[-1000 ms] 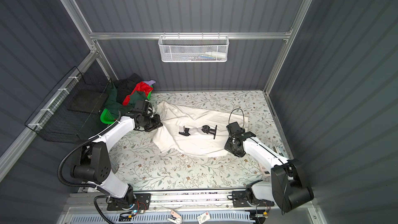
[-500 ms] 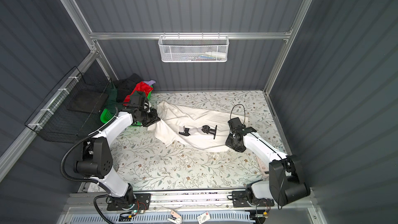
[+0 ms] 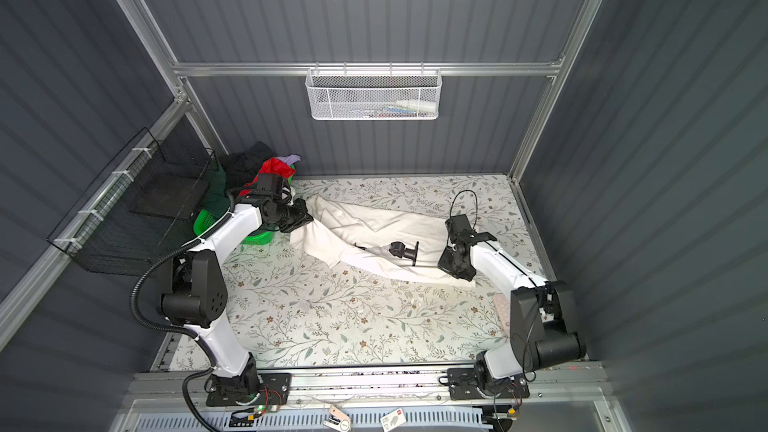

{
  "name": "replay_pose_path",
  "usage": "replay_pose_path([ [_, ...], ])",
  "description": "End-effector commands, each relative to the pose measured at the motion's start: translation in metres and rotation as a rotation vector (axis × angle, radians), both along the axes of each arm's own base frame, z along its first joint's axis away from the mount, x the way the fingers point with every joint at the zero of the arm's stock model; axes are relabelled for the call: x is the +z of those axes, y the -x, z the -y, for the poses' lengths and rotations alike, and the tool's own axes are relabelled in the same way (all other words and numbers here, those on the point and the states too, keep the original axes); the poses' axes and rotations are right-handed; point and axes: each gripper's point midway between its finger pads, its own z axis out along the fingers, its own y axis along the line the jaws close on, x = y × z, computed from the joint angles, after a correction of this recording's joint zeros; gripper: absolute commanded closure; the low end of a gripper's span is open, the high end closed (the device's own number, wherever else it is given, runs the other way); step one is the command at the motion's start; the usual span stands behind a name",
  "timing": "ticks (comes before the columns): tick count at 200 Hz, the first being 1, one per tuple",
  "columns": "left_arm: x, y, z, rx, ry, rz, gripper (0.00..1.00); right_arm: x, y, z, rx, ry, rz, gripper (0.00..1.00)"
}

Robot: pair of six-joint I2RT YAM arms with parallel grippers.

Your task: Fold and stack the t-shirts

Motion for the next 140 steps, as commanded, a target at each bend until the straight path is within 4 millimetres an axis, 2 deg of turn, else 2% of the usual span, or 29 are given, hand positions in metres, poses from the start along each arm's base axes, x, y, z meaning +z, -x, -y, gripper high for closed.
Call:
replay_pose_path([
  [1,-0.004,-0.009,-0.002,0.010,0.006,-0.013,1.00,0.000,-0.010,0.000,0.017,-0.006,-0.002,1.00],
  [32,-0.017,-0.018,-0.003,0.021,0.009,-0.028,1.00,-0.002,-0.018,0.003,0.021,-0.001,-0.009,1.00],
  [56,-0.019,-0.027,-0.002,0.031,0.016,-0.018,1.00,-0.001,-0.027,0.007,0.017,0.000,0.002,0.88],
  [61,-0.019,-0.029,-0.002,0.032,0.017,-0.017,1.00,0.000,-0.029,0.007,0.017,-0.001,0.003,0.82],
  [68,-0.022,-0.031,-0.002,0.035,0.019,-0.022,1.00,0.001,-0.031,0.009,0.015,0.003,0.004,0.70],
  [82,-0.022,-0.032,0.002,0.028,0.041,-0.027,1.00,0.003,-0.031,0.011,0.016,0.008,0.002,0.69],
  [87,-0.022,-0.032,0.004,0.025,0.053,-0.030,0.88,0.004,-0.031,0.012,0.017,0.010,0.003,0.69],
  [92,-0.022,-0.032,0.006,0.022,0.064,-0.032,0.72,0.004,-0.029,0.013,0.015,0.016,0.002,0.68],
  [112,-0.015,-0.031,0.013,-0.001,0.112,-0.014,0.55,0.010,-0.019,0.019,0.003,0.038,0.012,0.65],
  [118,-0.012,-0.029,0.014,-0.004,0.119,-0.008,0.44,0.011,-0.014,0.021,-0.001,0.044,0.014,0.63],
  [129,-0.007,-0.026,0.014,-0.004,0.122,0.008,0.18,0.013,-0.007,0.024,-0.011,0.051,0.026,0.62],
  [140,0.000,-0.021,0.014,-0.010,0.123,0.027,0.06,0.012,0.001,0.025,-0.016,0.045,0.027,0.61],
])
